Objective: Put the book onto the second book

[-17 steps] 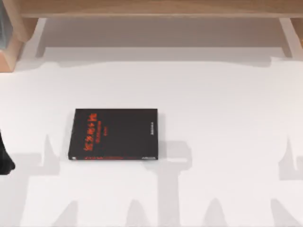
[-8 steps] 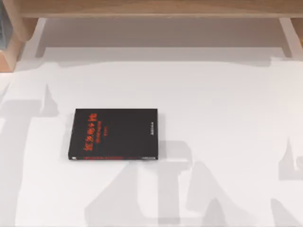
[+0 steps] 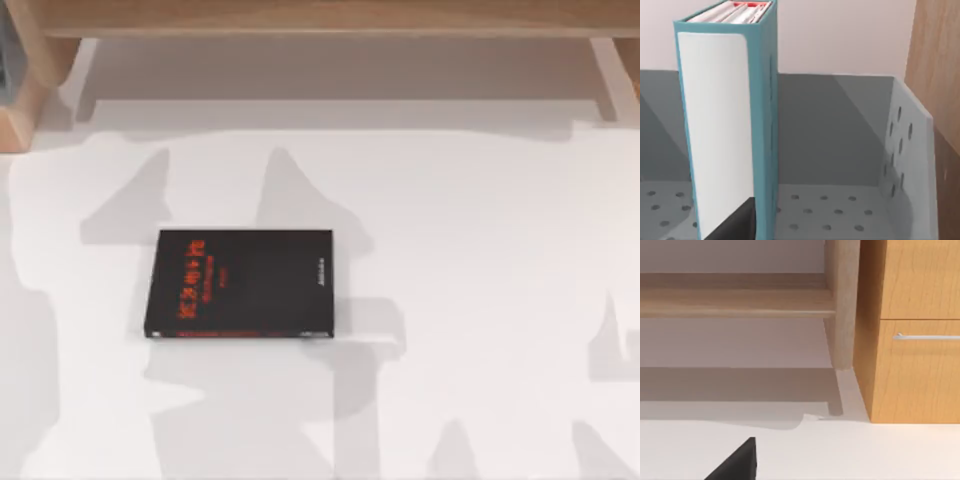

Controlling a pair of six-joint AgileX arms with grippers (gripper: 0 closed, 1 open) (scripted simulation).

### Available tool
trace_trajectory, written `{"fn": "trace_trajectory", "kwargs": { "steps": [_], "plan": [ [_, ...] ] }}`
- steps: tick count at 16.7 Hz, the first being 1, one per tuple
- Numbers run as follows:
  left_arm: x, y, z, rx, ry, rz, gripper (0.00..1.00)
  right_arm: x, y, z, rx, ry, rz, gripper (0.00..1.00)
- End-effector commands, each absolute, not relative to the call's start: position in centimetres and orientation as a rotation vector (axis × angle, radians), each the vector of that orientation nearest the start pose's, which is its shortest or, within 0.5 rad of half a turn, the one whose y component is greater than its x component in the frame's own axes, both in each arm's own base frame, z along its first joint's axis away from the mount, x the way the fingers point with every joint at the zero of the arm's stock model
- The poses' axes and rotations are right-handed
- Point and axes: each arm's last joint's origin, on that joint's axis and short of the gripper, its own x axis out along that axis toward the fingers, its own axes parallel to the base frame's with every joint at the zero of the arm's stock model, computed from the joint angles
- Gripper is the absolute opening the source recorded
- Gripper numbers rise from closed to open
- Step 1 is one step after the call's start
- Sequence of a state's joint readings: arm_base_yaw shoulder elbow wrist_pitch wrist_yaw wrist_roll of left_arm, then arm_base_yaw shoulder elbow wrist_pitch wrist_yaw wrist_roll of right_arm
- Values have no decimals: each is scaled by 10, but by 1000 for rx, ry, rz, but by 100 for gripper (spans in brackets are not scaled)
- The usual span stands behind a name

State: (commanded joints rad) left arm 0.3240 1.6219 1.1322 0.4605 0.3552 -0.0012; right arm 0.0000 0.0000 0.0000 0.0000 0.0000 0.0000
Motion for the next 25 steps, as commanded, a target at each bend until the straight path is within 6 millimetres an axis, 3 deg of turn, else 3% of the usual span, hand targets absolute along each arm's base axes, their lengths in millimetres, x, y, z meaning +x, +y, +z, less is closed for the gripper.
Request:
{"fn": "trace_trajectory", "kwargs": {
  "steps": [4, 8, 14, 21, 25],
  "plan": [
    [416, 158, 267, -25, 17, -16, 100, 106, -1, 160, 0, 0, 0, 100],
    [437, 180, 249, -20, 5, -17, 100, 106, -1, 160, 0, 0, 0, 100],
    [439, 179, 248, -20, 6, -18, 100, 106, -1, 160, 0, 0, 0, 100],
    [465, 181, 248, -19, 5, -17, 100, 106, -1, 160, 0, 0, 0, 100],
    [469, 181, 248, -19, 5, -17, 100, 106, -1, 160, 0, 0, 0, 100]
  ]
}}
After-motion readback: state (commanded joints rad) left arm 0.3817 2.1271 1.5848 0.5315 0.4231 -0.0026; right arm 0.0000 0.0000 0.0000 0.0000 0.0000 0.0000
